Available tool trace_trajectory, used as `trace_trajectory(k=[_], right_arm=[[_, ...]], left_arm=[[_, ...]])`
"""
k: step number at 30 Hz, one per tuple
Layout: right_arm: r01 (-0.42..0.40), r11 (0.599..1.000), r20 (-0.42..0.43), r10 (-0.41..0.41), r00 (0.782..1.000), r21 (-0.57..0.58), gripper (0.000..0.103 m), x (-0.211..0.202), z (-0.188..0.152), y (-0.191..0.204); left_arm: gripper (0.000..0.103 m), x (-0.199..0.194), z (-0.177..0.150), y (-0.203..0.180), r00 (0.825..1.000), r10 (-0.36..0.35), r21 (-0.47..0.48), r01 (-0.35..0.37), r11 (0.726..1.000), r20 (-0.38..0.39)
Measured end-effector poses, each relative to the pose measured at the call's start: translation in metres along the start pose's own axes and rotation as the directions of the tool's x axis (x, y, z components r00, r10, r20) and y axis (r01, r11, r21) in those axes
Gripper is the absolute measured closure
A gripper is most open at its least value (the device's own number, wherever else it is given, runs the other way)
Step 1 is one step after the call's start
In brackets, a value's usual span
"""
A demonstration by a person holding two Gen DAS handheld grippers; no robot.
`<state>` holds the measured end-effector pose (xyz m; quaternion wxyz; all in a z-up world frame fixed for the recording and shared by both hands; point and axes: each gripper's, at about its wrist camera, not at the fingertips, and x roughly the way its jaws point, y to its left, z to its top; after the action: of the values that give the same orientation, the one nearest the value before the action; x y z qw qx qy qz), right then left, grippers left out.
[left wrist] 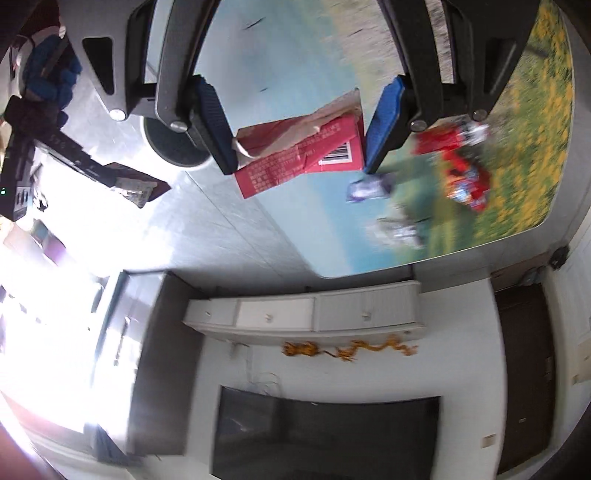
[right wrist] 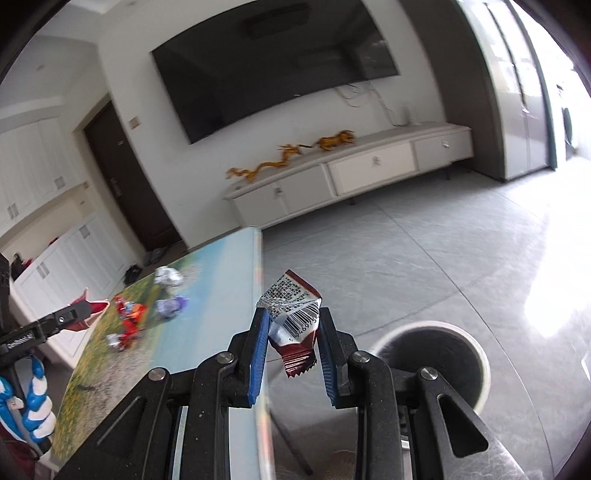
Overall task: Collect trash
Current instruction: 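Carry both items over the white bin and open both grippers to drop them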
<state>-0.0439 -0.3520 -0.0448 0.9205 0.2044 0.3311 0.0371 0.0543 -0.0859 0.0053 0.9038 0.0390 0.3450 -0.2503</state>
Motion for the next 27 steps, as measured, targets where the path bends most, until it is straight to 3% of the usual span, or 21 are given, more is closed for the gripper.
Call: trace_trajectory(k=[4, 9, 18, 20, 22, 27], right_arm=[[0.085, 0.992, -0.024, -0.083, 0.996, 0.097, 0.078, 0.007, -0.008, -0.053], [0.164, 0.968, -0.086, -0.15, 0.985, 0.192, 0.078, 0.022, -0.019, -0.104], [0.229, 0.945, -0.193, -0.185, 0.963, 0.235, 0.074, 0.056, -0.028, -0.15], [0.235, 0.938, -0.206, -0.185, 0.961, 0.254, 0.056, 0.061, -0.031, -0.158], [0.252, 0.929, -0.216, -0.196, 0.957, 0.272, 0.047, 0.065, -0.035, -0.164], [0.29, 0.911, -0.226, -0.229, 0.947, 0.292, 0.038, 0.066, -0.039, -0.175]], left_arm=[[0.036, 0.048, 0.017, -0.059, 0.996, -0.067, 0.1, 0.073, 0.992, -0.063], [0.036, 0.113, 0.024, -0.125, 0.978, -0.138, 0.18, 0.166, 0.97, -0.16], [0.034, 0.208, 0.027, -0.195, 0.923, -0.238, 0.153, 0.293, 0.944, -0.302], [0.034, 0.22, 0.026, -0.204, 0.911, -0.255, 0.138, 0.312, 0.94, -0.324], [0.033, 0.231, 0.026, -0.211, 0.903, -0.263, 0.129, 0.322, 0.938, -0.34], [0.033, 0.24, 0.029, -0.217, 0.892, -0.277, 0.129, 0.341, 0.931, -0.358]])
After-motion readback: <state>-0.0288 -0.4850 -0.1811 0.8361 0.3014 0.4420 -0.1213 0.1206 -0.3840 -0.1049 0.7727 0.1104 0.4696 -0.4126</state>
